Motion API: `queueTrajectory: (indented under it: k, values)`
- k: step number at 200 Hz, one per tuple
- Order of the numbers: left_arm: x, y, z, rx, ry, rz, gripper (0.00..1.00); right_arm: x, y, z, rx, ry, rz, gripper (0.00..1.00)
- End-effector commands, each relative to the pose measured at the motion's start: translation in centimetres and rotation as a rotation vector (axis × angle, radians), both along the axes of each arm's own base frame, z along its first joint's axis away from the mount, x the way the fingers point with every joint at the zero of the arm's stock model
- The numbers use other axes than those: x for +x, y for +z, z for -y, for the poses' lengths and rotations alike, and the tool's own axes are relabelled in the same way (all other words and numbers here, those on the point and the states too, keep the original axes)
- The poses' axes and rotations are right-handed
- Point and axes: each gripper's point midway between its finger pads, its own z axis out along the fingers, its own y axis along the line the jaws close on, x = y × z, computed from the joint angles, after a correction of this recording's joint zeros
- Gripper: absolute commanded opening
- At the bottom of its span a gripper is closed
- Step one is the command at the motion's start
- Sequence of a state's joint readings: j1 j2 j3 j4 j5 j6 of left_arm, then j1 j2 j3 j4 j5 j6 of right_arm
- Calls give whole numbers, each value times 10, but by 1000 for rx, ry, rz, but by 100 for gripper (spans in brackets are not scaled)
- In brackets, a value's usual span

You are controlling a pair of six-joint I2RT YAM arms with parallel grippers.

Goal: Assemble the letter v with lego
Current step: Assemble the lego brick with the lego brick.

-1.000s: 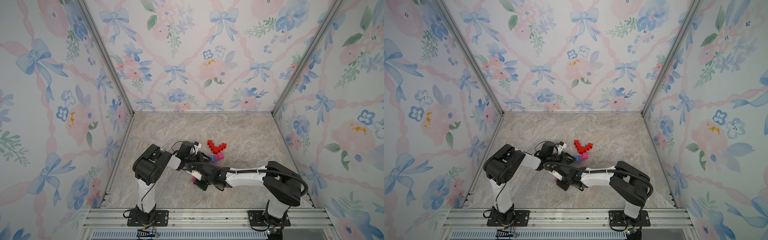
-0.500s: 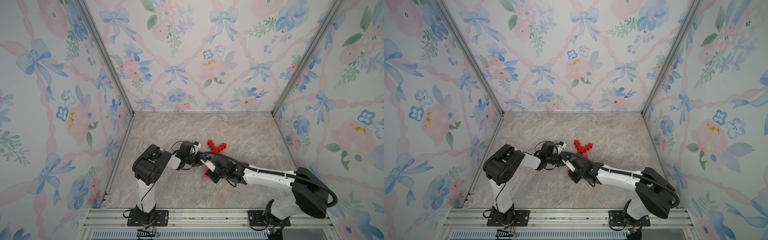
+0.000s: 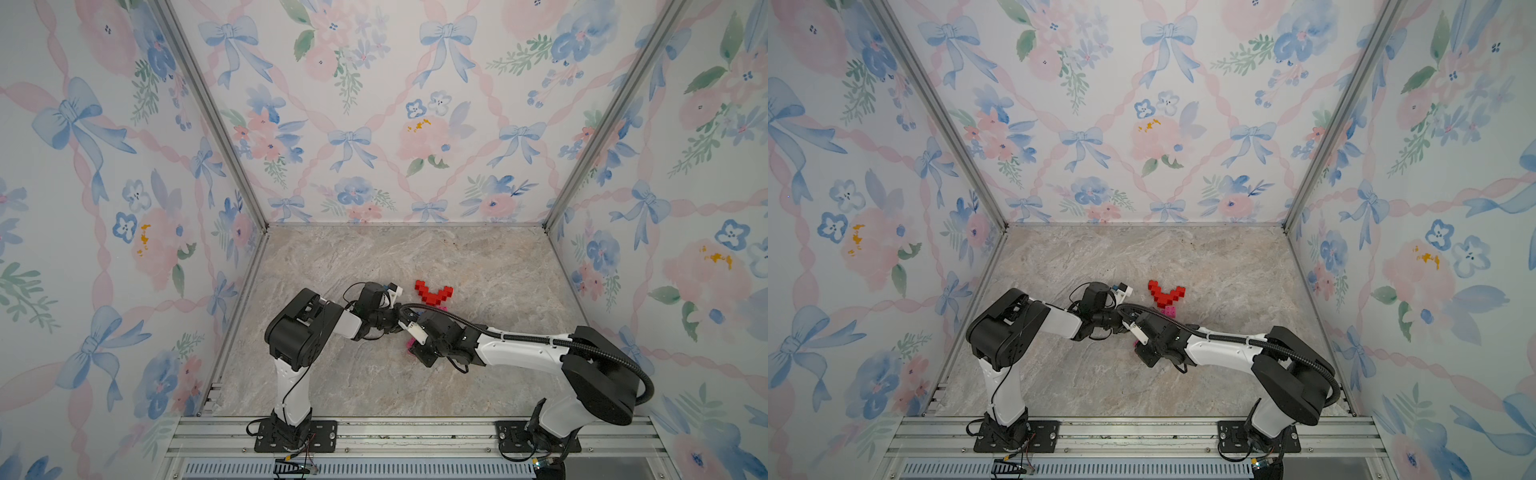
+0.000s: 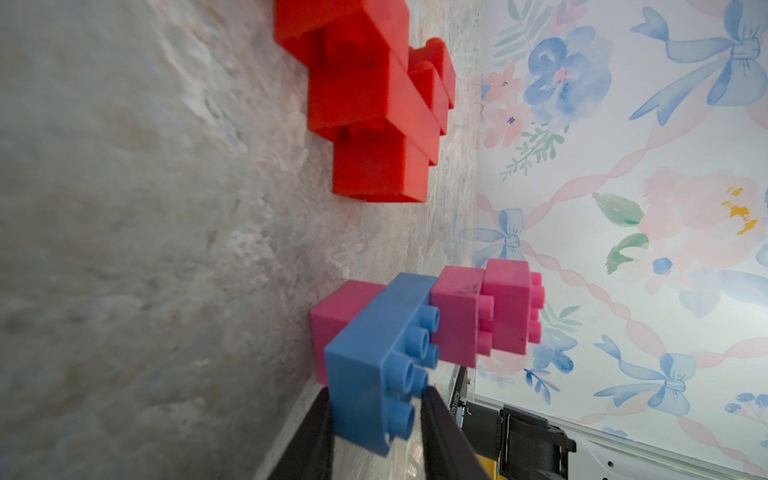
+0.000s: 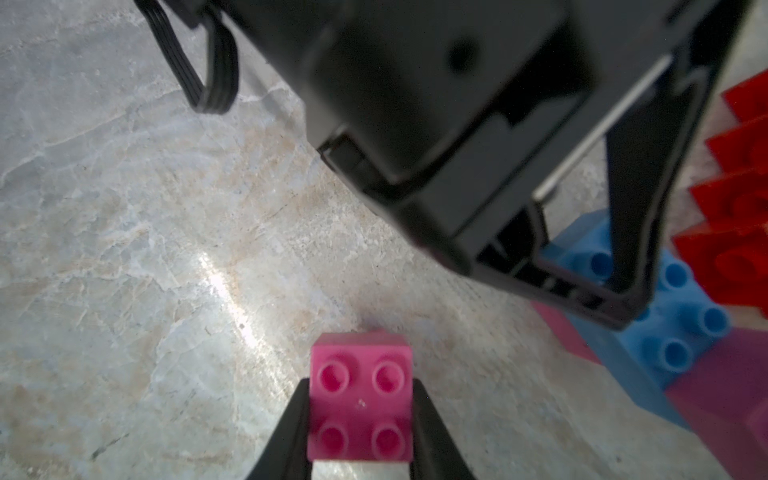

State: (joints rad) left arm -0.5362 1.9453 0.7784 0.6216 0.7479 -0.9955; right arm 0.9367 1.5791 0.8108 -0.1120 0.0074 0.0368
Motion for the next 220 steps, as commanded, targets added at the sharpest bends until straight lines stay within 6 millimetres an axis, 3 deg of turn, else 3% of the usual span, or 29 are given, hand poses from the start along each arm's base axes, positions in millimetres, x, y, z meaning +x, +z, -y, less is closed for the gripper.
queueTrajectory:
  k: [1, 64, 108, 115, 149, 220]
  values:
    - [-2, -27, -16, 105, 47, -59, 36, 6, 1, -6, 4, 3, -3, 20]
    - [-2, -28, -17, 106, 48, -61, 35, 5, -6, -4, -67, 37, -26, 20]
    - [-2, -28, -17, 105, 45, -61, 35, -8, -11, 7, -134, 95, -89, 19]
    - [-2, -27, -17, 105, 45, -61, 35, -11, -21, 11, -167, 104, -117, 19]
    - [-2, -26, -17, 105, 46, -58, 35, -20, -31, 22, -216, 146, -177, 19]
    - [-3, -27, -19, 111, 51, -59, 35, -10, -22, 26, -249, 70, -146, 16]
